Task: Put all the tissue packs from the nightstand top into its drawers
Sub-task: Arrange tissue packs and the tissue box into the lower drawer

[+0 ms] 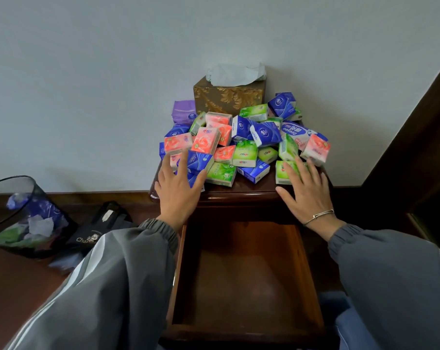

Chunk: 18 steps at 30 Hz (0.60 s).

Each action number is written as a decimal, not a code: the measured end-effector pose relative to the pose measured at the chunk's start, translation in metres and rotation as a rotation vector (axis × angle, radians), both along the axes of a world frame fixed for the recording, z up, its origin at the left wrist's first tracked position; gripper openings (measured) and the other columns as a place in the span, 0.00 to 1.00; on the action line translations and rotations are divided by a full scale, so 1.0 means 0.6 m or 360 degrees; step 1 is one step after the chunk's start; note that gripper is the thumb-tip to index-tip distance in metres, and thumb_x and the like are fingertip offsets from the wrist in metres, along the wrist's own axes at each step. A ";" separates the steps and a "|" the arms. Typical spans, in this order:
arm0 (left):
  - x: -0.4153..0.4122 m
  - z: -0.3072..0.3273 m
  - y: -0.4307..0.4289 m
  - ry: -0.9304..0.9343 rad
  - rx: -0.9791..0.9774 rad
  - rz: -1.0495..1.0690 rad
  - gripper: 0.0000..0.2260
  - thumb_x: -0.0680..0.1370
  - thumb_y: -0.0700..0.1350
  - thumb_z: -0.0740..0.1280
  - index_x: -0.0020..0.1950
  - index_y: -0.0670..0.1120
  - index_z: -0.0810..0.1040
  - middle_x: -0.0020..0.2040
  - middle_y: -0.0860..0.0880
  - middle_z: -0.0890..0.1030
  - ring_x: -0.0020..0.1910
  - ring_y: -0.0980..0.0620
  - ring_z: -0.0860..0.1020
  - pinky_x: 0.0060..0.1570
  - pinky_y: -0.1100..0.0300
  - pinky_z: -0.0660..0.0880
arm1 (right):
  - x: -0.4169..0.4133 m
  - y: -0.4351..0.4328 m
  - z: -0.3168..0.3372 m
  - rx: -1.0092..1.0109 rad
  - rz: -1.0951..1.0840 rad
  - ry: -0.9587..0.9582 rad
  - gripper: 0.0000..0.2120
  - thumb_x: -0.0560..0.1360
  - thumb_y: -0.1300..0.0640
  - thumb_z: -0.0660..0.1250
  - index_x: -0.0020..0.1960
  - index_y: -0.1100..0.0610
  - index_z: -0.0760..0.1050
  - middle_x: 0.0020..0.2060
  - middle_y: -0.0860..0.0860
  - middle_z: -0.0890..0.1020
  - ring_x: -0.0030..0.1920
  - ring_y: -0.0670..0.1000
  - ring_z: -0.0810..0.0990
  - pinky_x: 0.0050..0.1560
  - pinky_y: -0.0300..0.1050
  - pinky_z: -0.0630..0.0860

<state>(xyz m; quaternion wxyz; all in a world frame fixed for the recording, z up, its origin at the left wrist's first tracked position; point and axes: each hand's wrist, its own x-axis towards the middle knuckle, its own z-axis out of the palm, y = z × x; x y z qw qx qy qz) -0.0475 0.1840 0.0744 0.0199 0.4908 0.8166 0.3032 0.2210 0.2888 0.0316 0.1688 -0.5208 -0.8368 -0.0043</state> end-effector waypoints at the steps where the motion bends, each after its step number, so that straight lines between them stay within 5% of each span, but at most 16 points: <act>1: 0.003 -0.003 0.005 -0.0040 -0.0045 0.0025 0.30 0.77 0.65 0.57 0.77 0.59 0.53 0.78 0.46 0.51 0.76 0.41 0.54 0.70 0.36 0.57 | 0.000 0.001 -0.002 0.0002 0.0009 0.0012 0.30 0.76 0.39 0.54 0.75 0.47 0.54 0.77 0.51 0.54 0.76 0.57 0.50 0.71 0.63 0.55; 7: 0.040 0.015 0.054 -0.0779 0.0012 0.0628 0.39 0.74 0.70 0.55 0.78 0.51 0.51 0.76 0.41 0.58 0.75 0.39 0.59 0.72 0.37 0.51 | 0.002 0.004 -0.005 -0.0017 0.0009 0.0059 0.30 0.77 0.39 0.55 0.75 0.47 0.54 0.76 0.51 0.54 0.76 0.56 0.50 0.71 0.63 0.56; 14: 0.048 0.028 0.081 -0.0692 -0.0178 0.0829 0.45 0.71 0.70 0.62 0.75 0.41 0.54 0.72 0.40 0.66 0.71 0.40 0.64 0.68 0.44 0.61 | 0.000 0.001 -0.003 -0.0044 0.0013 0.0104 0.30 0.77 0.40 0.56 0.75 0.48 0.55 0.76 0.52 0.55 0.76 0.57 0.50 0.71 0.62 0.57; 18: 0.020 0.025 0.087 -0.0902 -0.0109 0.0826 0.45 0.68 0.65 0.71 0.72 0.39 0.57 0.70 0.40 0.67 0.70 0.41 0.66 0.68 0.46 0.65 | 0.001 0.000 -0.001 -0.0057 0.0008 0.0101 0.30 0.77 0.39 0.55 0.75 0.47 0.55 0.76 0.51 0.55 0.76 0.56 0.49 0.71 0.61 0.57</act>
